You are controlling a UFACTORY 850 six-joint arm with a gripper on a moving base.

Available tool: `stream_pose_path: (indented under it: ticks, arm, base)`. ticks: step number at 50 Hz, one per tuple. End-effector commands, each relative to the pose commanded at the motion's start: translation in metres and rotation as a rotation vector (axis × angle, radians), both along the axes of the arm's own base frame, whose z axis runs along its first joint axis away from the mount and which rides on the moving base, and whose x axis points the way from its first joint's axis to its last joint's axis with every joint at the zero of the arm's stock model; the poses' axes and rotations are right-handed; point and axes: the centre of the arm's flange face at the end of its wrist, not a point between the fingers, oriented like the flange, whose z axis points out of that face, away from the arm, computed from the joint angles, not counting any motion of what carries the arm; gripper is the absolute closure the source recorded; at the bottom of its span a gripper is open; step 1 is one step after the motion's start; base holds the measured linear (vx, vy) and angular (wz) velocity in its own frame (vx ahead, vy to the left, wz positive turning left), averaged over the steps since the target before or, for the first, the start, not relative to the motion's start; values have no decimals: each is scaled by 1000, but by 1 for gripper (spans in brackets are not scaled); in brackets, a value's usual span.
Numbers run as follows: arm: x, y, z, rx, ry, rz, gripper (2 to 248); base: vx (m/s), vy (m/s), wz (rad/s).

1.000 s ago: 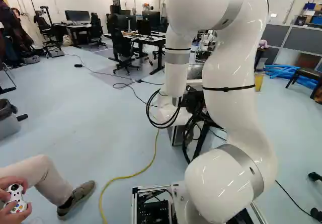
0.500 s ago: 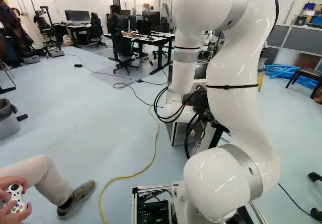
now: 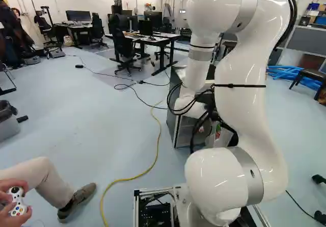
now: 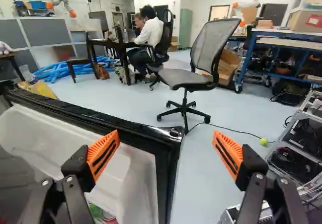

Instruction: Grab a drink from the fridge

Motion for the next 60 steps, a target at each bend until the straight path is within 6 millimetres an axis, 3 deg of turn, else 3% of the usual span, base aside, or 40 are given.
stream_pose_path:
  ticks: [60]
  arm:
    - [71,-150,6,0,-224,-322,3]
  base:
    - [0,0,0]
